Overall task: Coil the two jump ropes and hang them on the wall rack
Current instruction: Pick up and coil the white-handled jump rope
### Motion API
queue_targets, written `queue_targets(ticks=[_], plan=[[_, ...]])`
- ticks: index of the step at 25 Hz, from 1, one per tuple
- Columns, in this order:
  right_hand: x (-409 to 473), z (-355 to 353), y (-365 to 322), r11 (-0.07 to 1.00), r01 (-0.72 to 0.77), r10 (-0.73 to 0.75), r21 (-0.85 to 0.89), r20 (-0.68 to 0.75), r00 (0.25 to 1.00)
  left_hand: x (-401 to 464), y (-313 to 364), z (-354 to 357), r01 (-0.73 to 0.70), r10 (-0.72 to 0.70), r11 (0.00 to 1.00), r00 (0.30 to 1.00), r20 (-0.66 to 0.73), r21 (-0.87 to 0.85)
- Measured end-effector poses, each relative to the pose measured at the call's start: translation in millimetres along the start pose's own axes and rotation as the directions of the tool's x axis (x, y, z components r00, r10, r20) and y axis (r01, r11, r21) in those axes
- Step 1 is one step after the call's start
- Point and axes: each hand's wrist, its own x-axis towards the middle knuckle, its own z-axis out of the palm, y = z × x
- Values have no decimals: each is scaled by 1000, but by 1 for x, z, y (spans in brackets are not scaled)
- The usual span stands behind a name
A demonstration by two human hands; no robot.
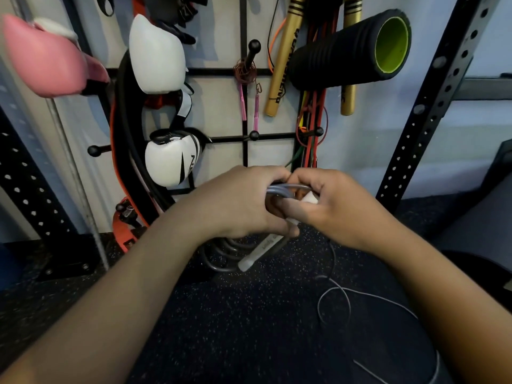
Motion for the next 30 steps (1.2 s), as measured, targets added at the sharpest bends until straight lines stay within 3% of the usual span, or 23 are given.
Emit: queue_targets(ticks=[4,7,9,12,14,16,18,21,24,26,30], plan=[[3,8,-4,980,-10,17,201,-34,999,5,-12,-4,-2,-2,996,999,-40,-90],[6,6,-6,801,-106,157,589,-36,987,4,-22,-12,-7,-1,975,999,-37,-221],[6,3,-4,741,-127,165,660,5,986,2,-27,-12,-17,7,914,1000,-27,-404],[6,-1,-1,709,-80,121,701,-8,993,2,-37,-13,-55,15,724,998,-65,-688],[5,-4,4,703,-85,146,706,-26,989,6,-42,-14,-141,-12,525,985,-173,-839],[3,-5,10,725,-135,193,676,-12,981,12,-39,-12,-247,-141,291,944,-297,-924],[0,4,7,734,-161,178,660,41,983,16,-29,-4,-323,-343,154,869,-357,-934],[-5,23,-8,702,-132,174,700,12,985,15,-11,17,-368,-533,167,747,-398,-915],[-5,29,-16,761,-86,209,643,-118,971,13,-1,31,-372,-578,221,695,-429,-901],[-4,27,-16,770,-94,222,631,-127,967,12,1,31,-361,-573,212,707,-415,-908],[-3,24,-20,674,-154,272,722,-50,961,12,0,29,-310,-548,120,771,-323,-943]])
